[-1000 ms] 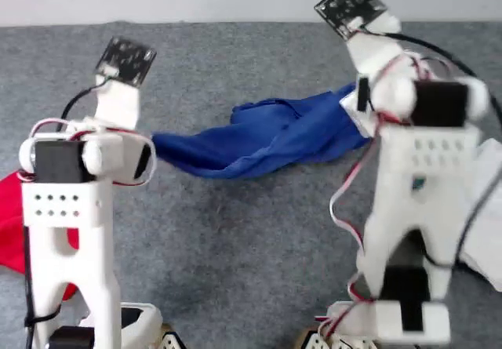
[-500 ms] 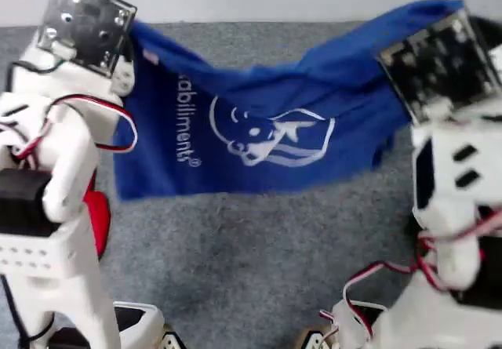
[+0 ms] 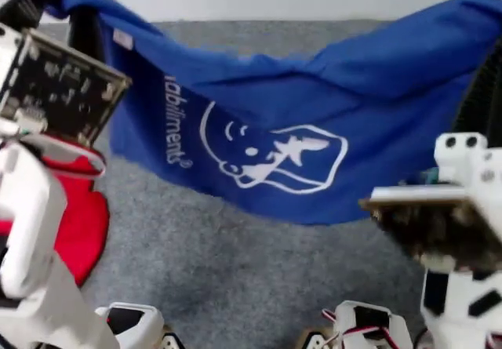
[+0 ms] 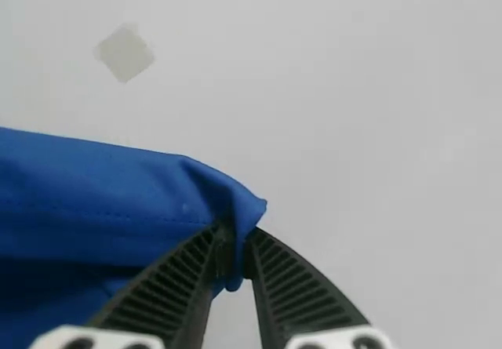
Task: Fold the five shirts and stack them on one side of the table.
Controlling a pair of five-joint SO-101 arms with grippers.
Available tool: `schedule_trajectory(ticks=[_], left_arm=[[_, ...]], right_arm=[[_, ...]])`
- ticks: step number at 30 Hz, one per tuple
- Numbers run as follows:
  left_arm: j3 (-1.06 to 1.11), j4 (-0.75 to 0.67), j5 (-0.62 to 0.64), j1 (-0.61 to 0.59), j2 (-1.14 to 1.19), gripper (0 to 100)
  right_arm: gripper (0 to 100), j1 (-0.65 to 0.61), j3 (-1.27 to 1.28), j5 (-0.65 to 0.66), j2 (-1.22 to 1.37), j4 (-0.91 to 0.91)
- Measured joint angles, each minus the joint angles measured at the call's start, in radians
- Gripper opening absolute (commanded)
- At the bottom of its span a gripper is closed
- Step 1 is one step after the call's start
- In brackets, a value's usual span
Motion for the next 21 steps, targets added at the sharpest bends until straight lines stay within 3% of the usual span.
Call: schedule_trajectory(ticks=[8, 12, 21], left_arm=[[-0.166, 0.313, -0.063, -0.005, -0.015, 1], [-0.178, 0.336, -0.092, -0.048, -0.029, 1], [-0.029, 0.336, -0.222, -0.068, -0.127, 1]], right_arm=[[1.1, 0.055, 0.000, 0.068, -0.097, 0.000], [1.1, 0.126, 0.000, 0.072, -0.094, 0.000], [1.1, 0.138, 0.000, 0.072, -0.089, 0.000]])
